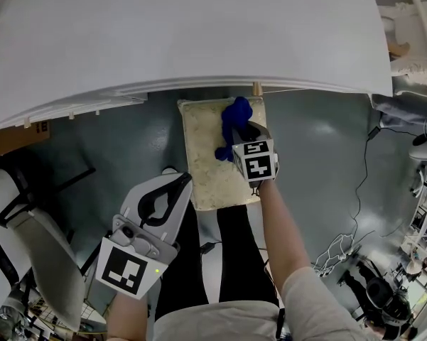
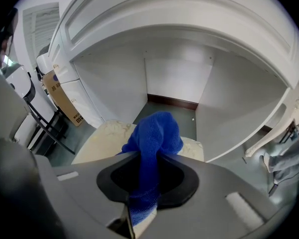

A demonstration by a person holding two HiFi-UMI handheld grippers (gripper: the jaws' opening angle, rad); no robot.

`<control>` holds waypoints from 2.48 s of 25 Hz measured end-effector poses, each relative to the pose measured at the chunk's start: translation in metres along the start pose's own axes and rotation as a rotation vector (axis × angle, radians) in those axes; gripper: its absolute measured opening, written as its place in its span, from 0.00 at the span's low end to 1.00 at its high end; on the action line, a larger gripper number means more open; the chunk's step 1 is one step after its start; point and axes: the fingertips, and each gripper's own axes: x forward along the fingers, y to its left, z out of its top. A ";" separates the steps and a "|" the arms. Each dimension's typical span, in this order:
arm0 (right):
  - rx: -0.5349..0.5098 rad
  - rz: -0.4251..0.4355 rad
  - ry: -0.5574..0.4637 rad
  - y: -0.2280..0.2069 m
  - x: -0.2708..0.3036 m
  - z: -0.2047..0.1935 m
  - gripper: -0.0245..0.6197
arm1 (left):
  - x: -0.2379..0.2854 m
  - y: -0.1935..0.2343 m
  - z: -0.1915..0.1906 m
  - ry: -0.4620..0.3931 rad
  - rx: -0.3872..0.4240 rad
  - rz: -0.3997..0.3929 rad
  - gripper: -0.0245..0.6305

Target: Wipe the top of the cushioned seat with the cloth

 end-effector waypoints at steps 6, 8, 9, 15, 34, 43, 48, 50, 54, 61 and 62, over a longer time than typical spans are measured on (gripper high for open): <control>0.020 -0.007 -0.001 -0.032 -0.007 -0.012 0.16 | 0.019 -0.019 0.001 0.010 0.006 -0.006 0.04; 0.034 -0.012 0.003 -0.043 -0.009 -0.019 0.16 | 0.025 -0.024 0.001 0.010 0.011 -0.009 0.04; 0.041 -0.014 0.007 -0.048 -0.010 -0.022 0.16 | 0.028 -0.027 0.001 0.009 0.012 -0.010 0.04; 0.047 -0.011 0.012 -0.061 -0.015 -0.032 0.16 | 0.037 -0.038 0.003 0.007 0.019 -0.013 0.04; 0.040 -0.020 0.019 -0.041 -0.036 -0.077 0.15 | 0.027 -0.033 0.004 -0.010 0.027 -0.013 0.04; 0.027 -0.071 0.047 -0.031 -0.035 -0.072 0.14 | 0.005 -0.017 -0.001 -0.014 0.022 -0.008 0.04; -0.008 -0.041 0.042 -0.001 -0.029 -0.064 0.14 | -0.006 -0.005 -0.002 -0.021 0.014 0.000 0.04; -0.021 -0.024 0.037 0.015 -0.027 -0.059 0.14 | -0.011 0.000 -0.001 -0.027 0.012 0.005 0.04; -0.036 0.001 0.027 0.048 -0.021 -0.048 0.14 | -0.022 0.010 -0.001 -0.035 0.012 0.013 0.04; -0.076 0.050 0.010 0.098 -0.011 -0.032 0.14 | -0.040 0.025 -0.005 -0.033 0.003 0.026 0.04; -0.082 0.051 0.009 0.103 -0.009 -0.031 0.14 | -0.043 0.027 -0.006 -0.033 0.002 0.026 0.04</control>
